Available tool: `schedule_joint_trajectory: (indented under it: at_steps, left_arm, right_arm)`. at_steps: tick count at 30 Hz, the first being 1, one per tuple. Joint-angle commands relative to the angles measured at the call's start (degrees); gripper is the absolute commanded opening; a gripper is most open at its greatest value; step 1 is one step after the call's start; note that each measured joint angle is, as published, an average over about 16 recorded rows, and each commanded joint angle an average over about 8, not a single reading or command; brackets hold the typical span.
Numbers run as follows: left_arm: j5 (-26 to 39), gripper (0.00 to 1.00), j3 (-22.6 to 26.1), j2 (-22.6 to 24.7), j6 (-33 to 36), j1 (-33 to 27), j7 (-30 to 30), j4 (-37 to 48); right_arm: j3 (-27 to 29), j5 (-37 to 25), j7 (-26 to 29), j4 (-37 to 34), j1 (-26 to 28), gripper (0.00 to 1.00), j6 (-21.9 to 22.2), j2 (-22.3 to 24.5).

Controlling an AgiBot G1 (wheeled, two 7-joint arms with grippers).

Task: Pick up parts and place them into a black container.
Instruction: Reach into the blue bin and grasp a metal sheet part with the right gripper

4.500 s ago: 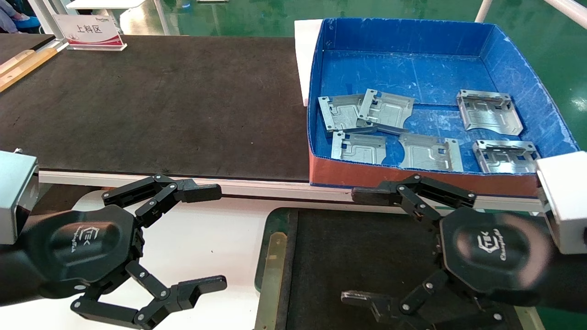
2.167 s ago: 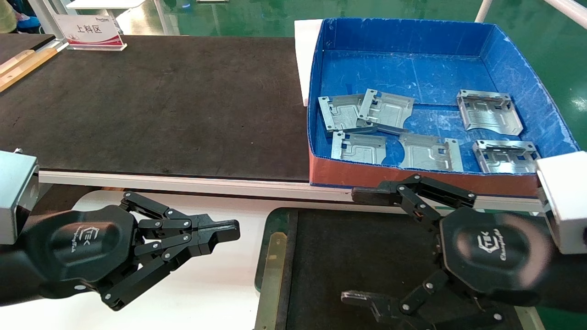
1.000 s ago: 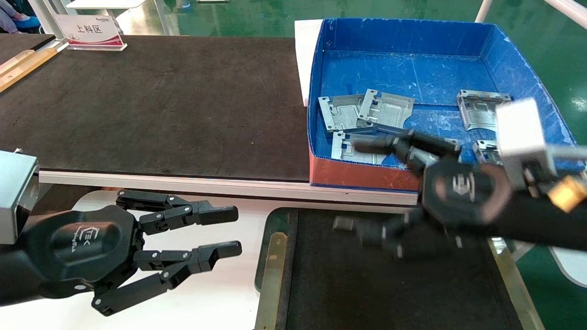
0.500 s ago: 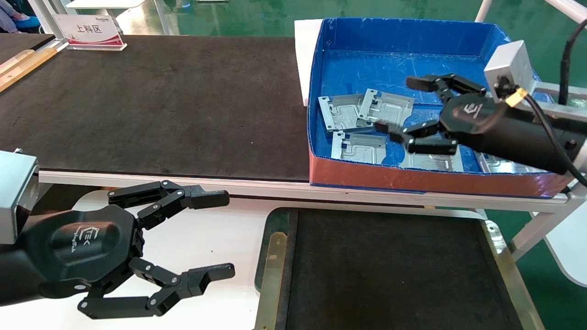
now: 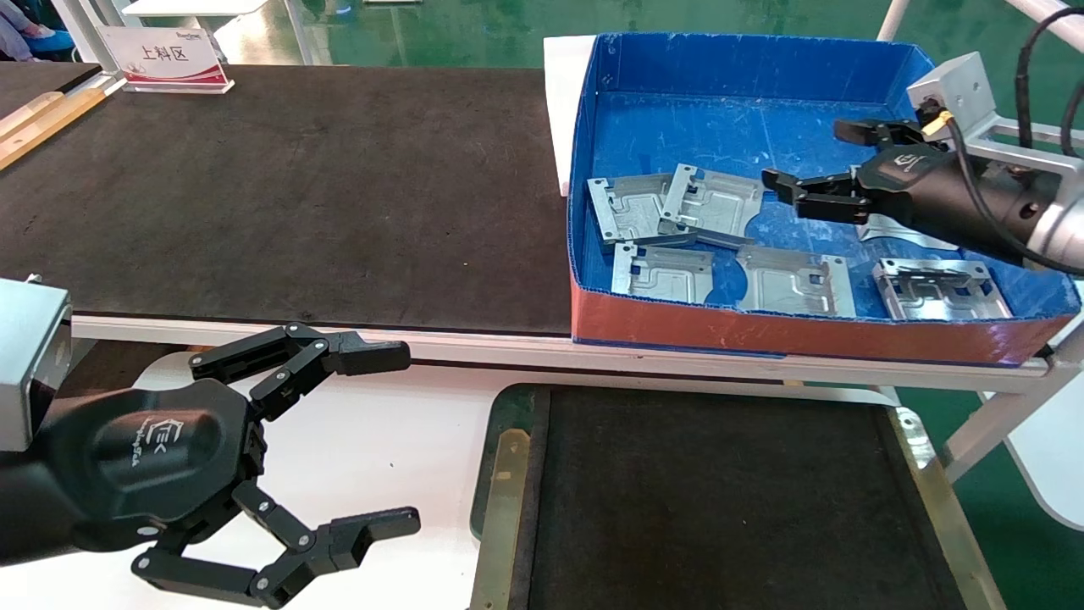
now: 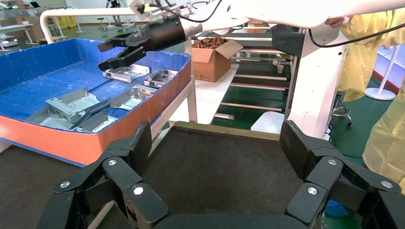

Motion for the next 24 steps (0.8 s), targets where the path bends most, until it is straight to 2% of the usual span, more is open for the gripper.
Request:
schedule_joint_trajectory:
  at_steps: [1, 8, 14, 24]
  left_arm:
    - [0.0, 1.00, 0.0, 0.0, 0.0, 0.0, 0.0, 0.0]
    - [0.0, 1.00, 0.0, 0.0, 0.0, 0.0, 0.0, 0.0]
    - [0.0, 1.00, 0.0, 0.0, 0.0, 0.0, 0.0, 0.0]
    - [0.0, 1.00, 0.0, 0.0, 0.0, 0.0, 0.0, 0.0]
  right_arm:
    - [-0.4, -1.1, -0.5, -2.9, 1.6, 1.00, 2.0, -0.8]
    - [-1.1, -2.5, 1.8, -10.1, 5.4, 1.00, 8.3, -3.6]
    - [-1.8, -3.6, 6.0, -15.2, 7.7, 1.00, 14.0, -5.8]
    - [-3.8, -6.5, 12.9, -20.6, 9.4, 1.00, 20.1, -8.4]
